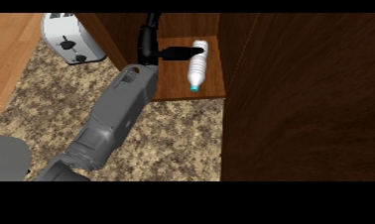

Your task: Pick up the bottled water, place it into the cabinet and close the cabinet

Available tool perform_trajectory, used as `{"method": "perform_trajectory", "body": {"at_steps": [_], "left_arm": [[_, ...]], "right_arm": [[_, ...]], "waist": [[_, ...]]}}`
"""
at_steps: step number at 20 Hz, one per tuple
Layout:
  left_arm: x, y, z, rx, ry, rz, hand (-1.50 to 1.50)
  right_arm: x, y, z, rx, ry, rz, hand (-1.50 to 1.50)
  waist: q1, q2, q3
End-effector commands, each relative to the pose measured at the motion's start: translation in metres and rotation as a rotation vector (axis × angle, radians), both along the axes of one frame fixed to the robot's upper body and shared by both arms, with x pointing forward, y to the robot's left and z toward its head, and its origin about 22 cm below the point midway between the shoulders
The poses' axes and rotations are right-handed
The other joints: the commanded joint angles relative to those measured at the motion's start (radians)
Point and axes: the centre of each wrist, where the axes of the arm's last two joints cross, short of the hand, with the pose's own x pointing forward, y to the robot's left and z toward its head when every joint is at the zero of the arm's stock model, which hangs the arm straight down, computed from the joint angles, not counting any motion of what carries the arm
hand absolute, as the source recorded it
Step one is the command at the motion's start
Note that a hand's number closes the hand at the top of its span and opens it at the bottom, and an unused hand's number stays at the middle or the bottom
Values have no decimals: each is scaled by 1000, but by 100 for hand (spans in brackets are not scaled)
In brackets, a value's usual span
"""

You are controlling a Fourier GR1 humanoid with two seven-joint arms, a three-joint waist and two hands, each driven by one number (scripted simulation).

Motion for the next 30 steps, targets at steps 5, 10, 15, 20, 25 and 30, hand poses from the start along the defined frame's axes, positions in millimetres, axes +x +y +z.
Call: {"method": "perform_trajectory", "body": {"at_steps": [5,10,15,20,25,30], "left_arm": [[-6,32,-16,-96,-63,-67,-150],[-16,25,-17,-110,-85,-129,-150],[-36,31,-23,-174,-56,-179,-150],[-61,24,-12,-242,-56,-259,-150],[-111,22,-17,-296,-58,-265,-150],[-165,33,10,-340,-87,-285,-150]], "right_arm": [[-7,3,6,8,4,-21,-150],[-12,8,-13,-2,34,-35,-150],[-17,0,16,-7,19,-45,-150],[-15,-1,7,11,20,-55,-150],[-10,3,7,-11,35,-59,-150],[-25,12,10,-4,41,-41,-150]], "waist": [[40,-1,-8],[67,-13,-8],[73,-14,-8],[85,-18,-7],[94,-18,-7],[81,-17,-7]]}}
